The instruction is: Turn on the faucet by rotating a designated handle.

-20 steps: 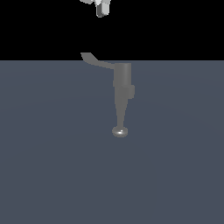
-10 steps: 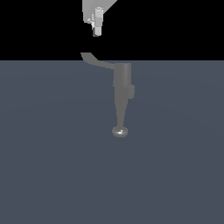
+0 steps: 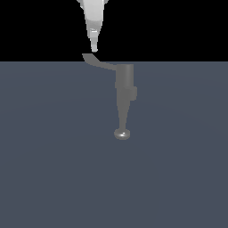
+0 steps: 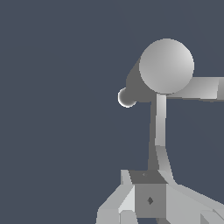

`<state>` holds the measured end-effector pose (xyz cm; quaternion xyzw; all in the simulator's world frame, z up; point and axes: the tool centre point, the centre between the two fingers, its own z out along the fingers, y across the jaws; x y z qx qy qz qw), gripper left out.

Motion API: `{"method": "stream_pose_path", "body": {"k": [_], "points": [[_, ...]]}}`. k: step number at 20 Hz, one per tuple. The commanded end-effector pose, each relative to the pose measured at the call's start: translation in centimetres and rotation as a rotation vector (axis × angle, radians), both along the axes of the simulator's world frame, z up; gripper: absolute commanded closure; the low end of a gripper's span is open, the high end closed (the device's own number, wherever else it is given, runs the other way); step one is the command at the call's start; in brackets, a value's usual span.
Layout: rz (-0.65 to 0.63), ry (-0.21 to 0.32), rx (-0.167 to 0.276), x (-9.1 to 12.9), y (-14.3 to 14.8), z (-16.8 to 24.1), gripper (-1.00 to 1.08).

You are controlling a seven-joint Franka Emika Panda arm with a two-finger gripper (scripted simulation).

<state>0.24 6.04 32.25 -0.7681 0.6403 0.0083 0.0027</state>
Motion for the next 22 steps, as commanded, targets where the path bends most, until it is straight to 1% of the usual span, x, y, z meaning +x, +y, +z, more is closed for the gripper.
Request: {"method": "stream_pose_path", "body": {"k": [1, 8, 16, 17, 22], "points": [[-0.042, -0.003, -0.005, 0.6, 0.4, -0.7, 1.08], [-0.110, -0.007, -0.014, 1.6, 1.0, -1.9, 1.08], [-0.124, -0.008, -0.015, 1.8, 1.2, -2.2, 1.08], [-0.123, -0.008, -0.015, 1.8, 1.2, -2.2, 1.08], [-0.123, -0.008, -0.015, 0.3, 1.1, -2.2, 1.08]]}}
